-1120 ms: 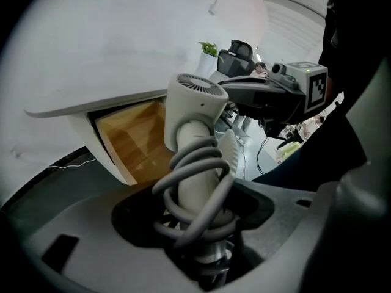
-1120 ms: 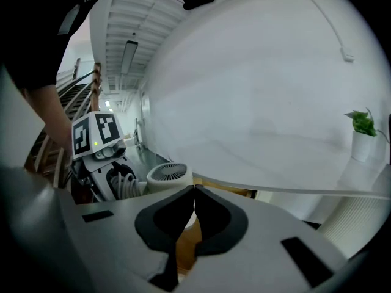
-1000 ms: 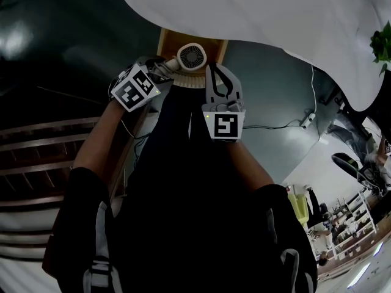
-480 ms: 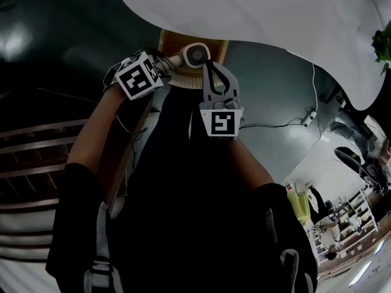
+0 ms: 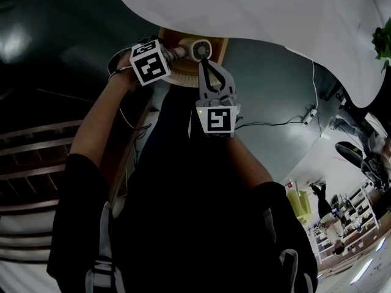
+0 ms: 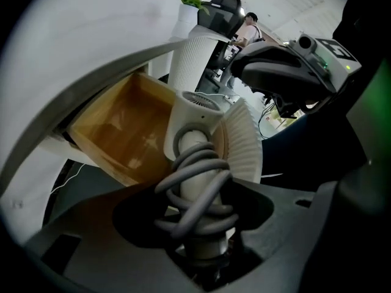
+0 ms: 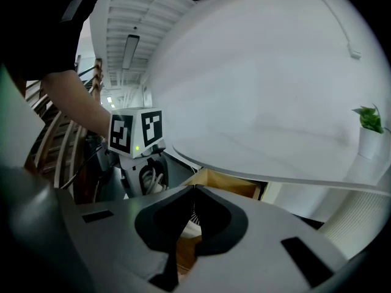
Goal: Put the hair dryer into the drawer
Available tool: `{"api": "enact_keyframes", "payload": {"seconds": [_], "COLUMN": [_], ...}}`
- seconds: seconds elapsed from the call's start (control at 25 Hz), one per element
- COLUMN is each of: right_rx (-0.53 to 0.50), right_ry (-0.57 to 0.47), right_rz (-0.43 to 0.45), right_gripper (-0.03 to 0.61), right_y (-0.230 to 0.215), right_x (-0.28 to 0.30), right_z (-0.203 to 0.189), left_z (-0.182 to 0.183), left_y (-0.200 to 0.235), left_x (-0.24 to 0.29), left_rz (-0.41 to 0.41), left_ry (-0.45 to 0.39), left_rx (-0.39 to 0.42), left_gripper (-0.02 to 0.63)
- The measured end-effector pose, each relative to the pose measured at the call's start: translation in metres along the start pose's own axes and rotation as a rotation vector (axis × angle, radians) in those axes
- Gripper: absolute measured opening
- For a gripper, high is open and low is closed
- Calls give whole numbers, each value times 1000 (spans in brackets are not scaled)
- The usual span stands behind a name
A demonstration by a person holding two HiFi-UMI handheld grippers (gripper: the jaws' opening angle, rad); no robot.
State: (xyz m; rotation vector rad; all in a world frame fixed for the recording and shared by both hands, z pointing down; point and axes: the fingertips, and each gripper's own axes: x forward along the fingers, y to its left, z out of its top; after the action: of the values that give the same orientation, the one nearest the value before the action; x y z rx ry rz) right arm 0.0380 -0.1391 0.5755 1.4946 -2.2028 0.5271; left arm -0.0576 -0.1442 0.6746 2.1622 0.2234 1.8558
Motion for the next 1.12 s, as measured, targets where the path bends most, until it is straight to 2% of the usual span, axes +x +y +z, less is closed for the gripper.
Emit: {"api": "enact_keyframes", "payload": {"seconds": [0.4, 0.72, 0.88, 0.96, 1.12], "right_rx": [14, 19, -21, -51, -35], "right_ry": [19, 80, 79, 75, 97], "right_rz": [-9, 7, 1, 6, 10], "right_gripper": [23, 23, 23, 23, 23], "right_y": [0, 1, -1, 2, 7], "right_x": [4, 13, 20, 22, 21], "right_z": [-9, -26, -29, -30, -38], "left_z": [3, 4, 14, 8, 2], "left_y": [14, 8, 7, 7, 7], "left_x": [28, 45, 48, 48, 48], "left_rz": [1, -18, -22, -21, -16], "left_ry": [95, 101, 56, 75, 83], "left_rx": [-18, -61, -57, -75, -88], "left_gripper": [276, 279, 281, 284, 290]}}
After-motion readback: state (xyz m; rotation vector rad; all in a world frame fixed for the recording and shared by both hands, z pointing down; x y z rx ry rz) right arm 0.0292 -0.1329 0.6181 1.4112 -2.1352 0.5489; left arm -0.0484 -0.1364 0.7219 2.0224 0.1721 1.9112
